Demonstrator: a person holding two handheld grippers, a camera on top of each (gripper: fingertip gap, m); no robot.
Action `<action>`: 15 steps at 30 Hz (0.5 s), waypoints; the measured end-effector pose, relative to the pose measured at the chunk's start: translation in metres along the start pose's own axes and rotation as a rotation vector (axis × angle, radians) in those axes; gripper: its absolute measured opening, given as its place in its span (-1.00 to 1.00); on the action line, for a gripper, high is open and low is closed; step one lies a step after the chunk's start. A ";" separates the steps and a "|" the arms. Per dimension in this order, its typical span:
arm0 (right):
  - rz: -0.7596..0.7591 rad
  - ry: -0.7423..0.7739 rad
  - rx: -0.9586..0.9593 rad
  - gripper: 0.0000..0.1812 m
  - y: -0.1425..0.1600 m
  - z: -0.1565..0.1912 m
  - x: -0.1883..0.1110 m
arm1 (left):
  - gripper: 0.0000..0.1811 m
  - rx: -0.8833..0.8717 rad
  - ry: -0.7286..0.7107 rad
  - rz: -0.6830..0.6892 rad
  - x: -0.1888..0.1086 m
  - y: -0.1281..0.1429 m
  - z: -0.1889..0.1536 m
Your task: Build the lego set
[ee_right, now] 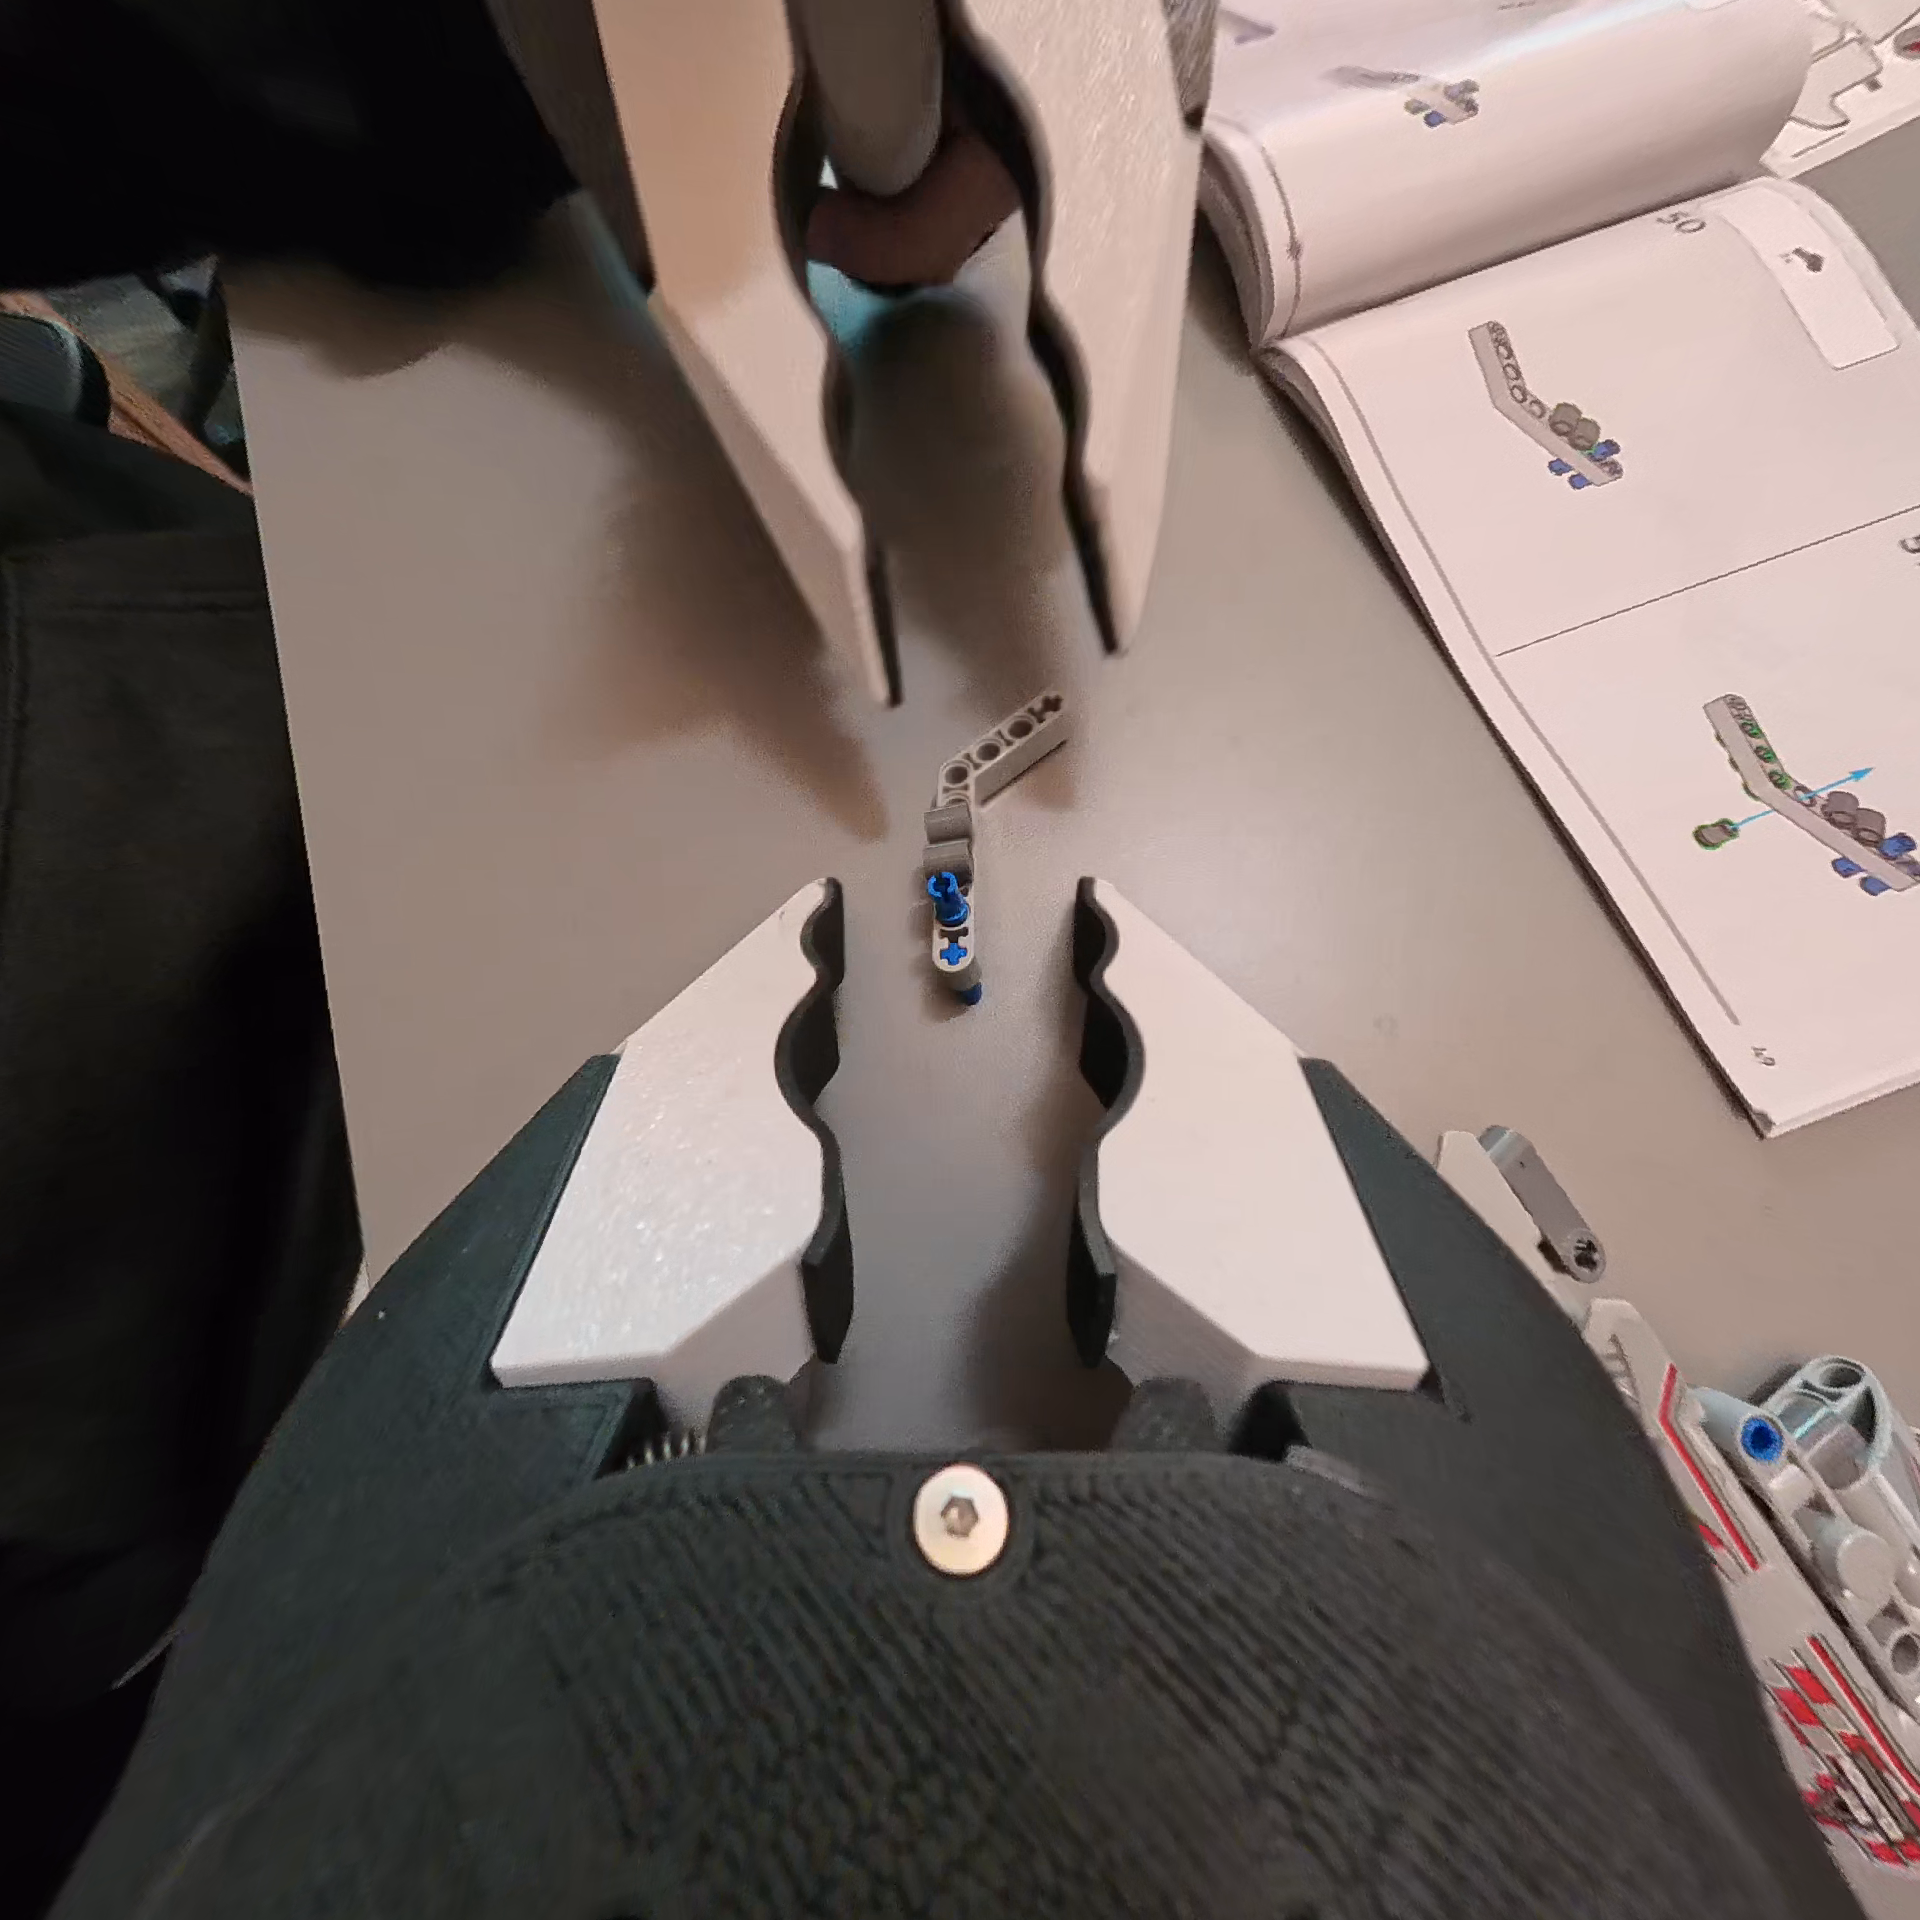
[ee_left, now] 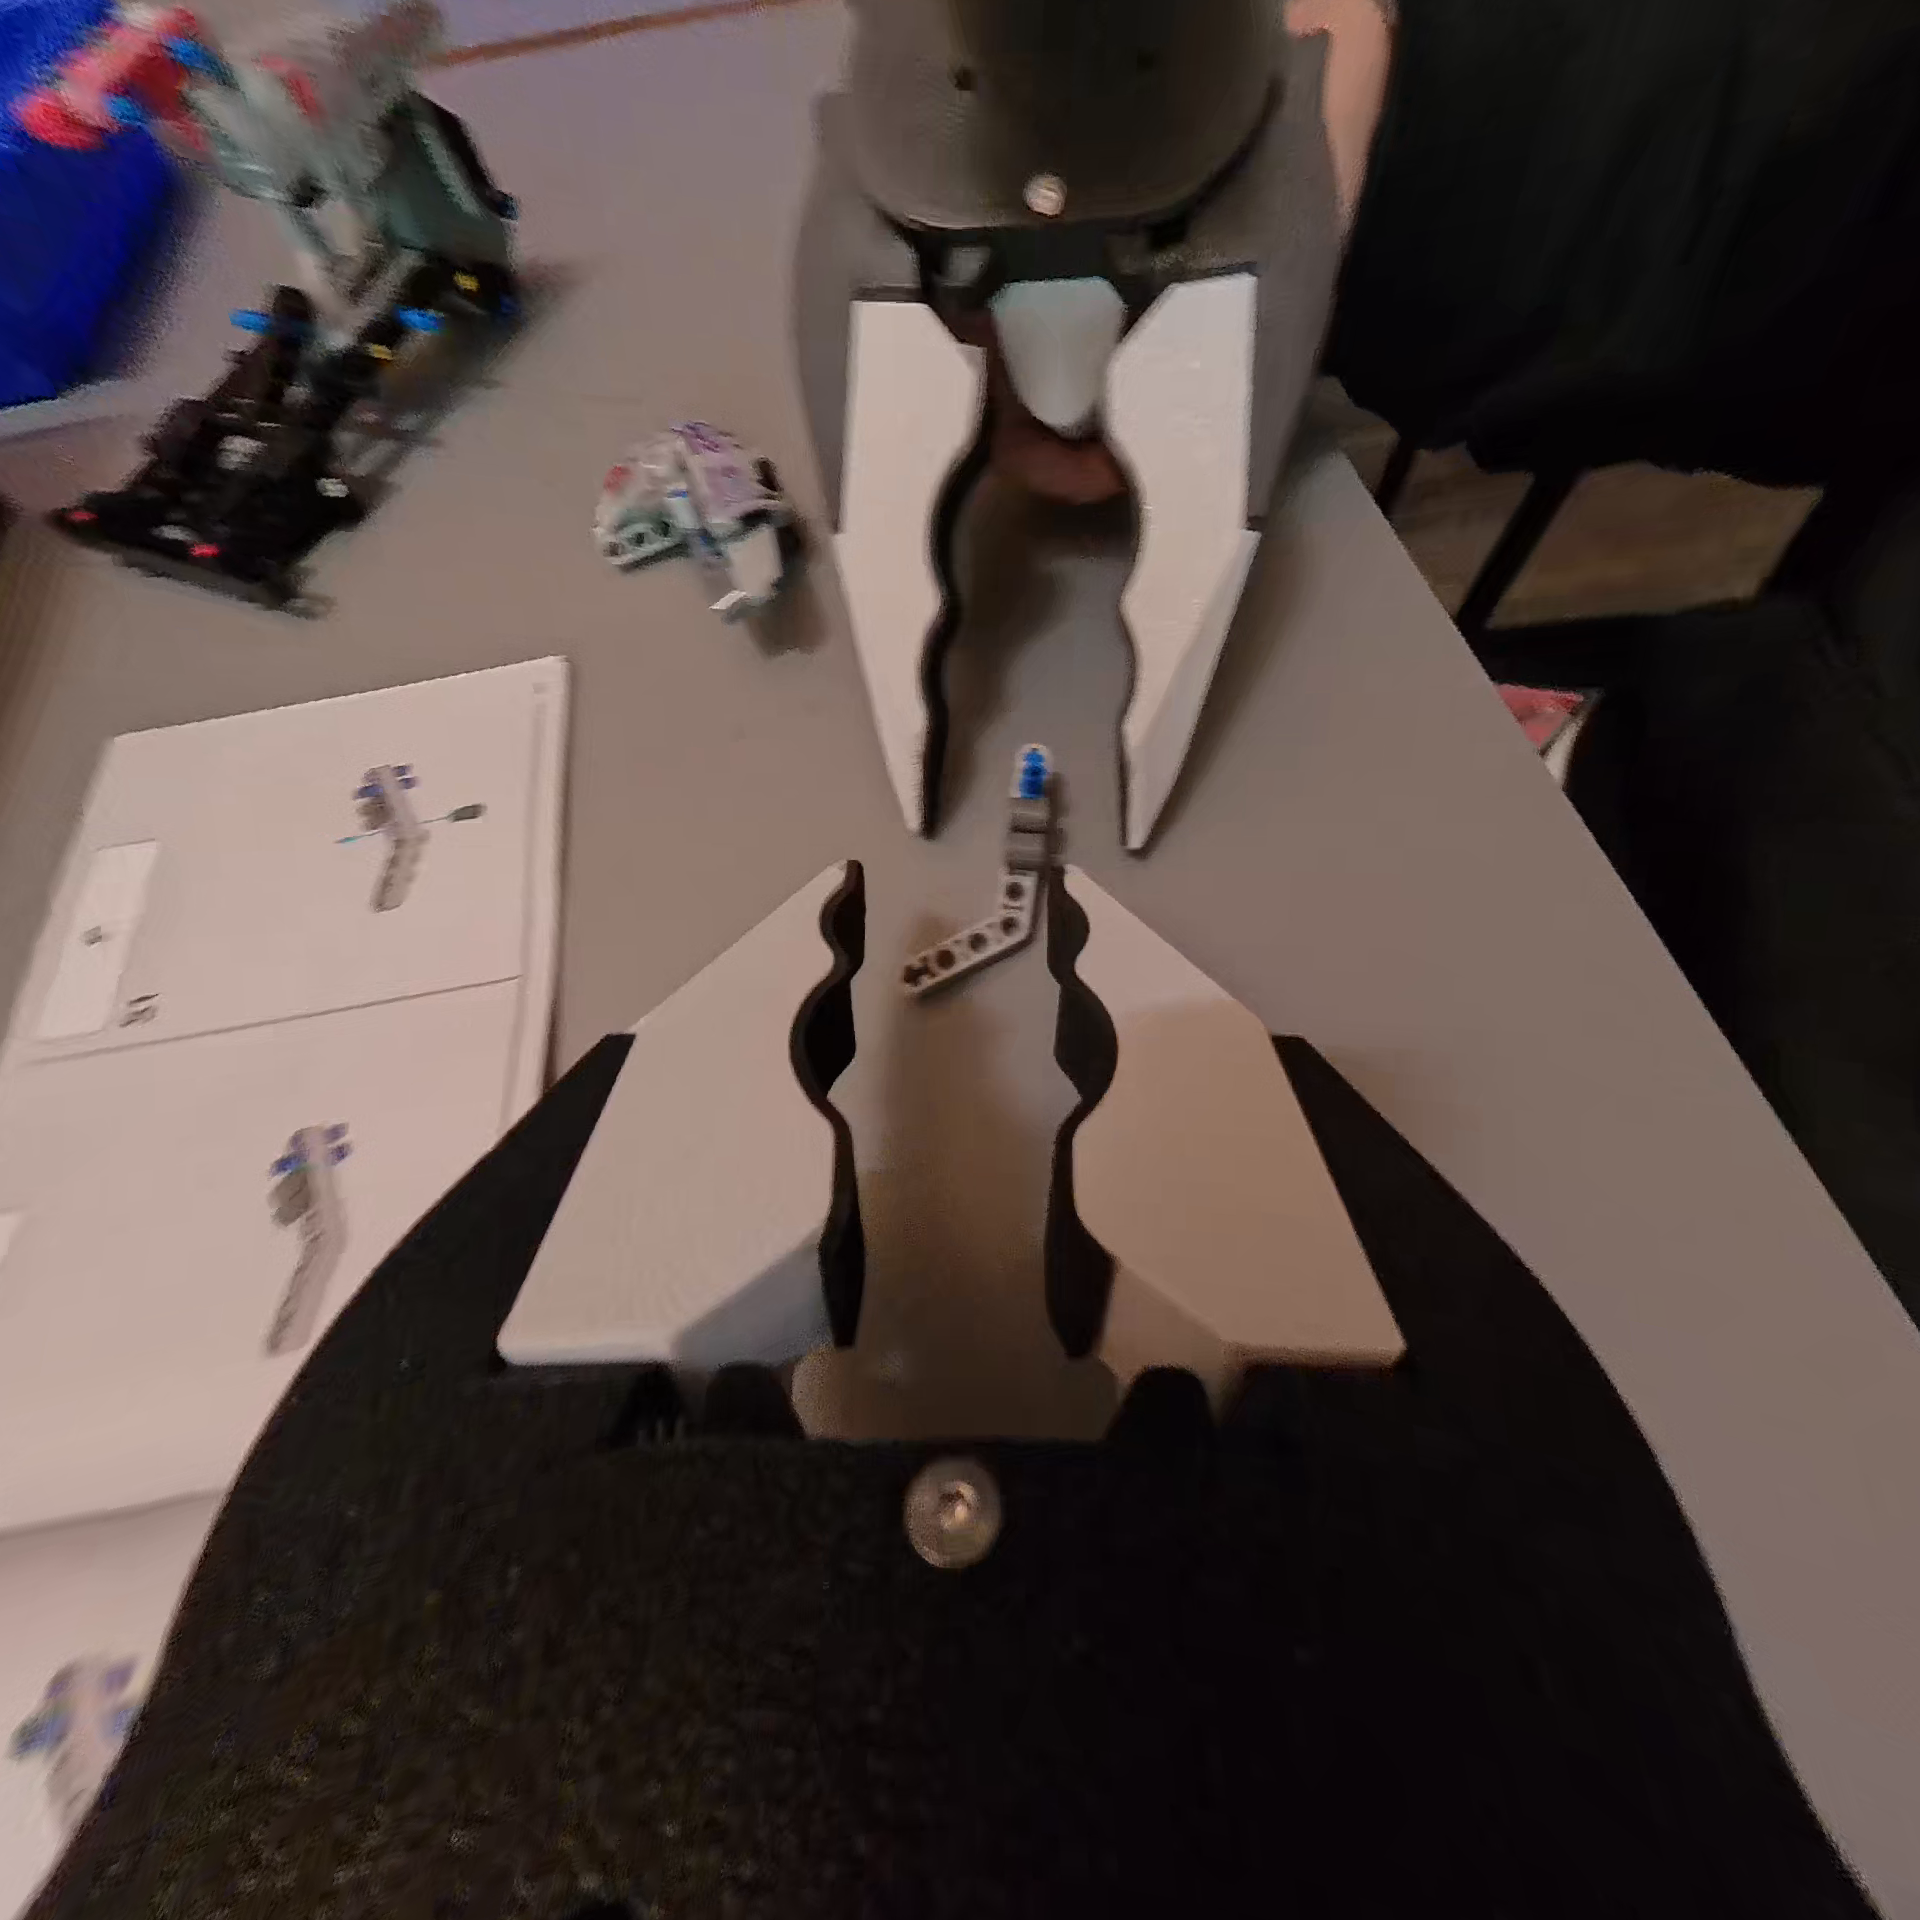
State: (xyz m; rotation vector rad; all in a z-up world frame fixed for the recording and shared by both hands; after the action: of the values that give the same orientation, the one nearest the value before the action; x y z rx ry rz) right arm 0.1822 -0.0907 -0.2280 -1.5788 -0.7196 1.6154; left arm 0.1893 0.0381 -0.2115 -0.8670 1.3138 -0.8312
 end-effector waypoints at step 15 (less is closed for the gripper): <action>-0.073 0.066 -0.017 -0.72 0.002 0.001 -0.016 | -0.74 -0.060 -0.524 0.008 -0.058 0.012 0.043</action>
State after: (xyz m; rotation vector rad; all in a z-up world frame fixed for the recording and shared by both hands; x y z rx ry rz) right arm 0.1801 -0.1050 -0.2207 -1.5926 -0.7489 1.5015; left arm 0.2276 0.0977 -0.1943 -1.0413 0.8823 -0.5091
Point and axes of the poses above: each gripper's, where its closed fingertips meet, x out along the fingers, y out of its underside, z = x × y across the jaws, the point moved 7 cm from there along -x, back along the fingers, and after that the axes turned 5 degrees about -z, right-handed, at the moved point
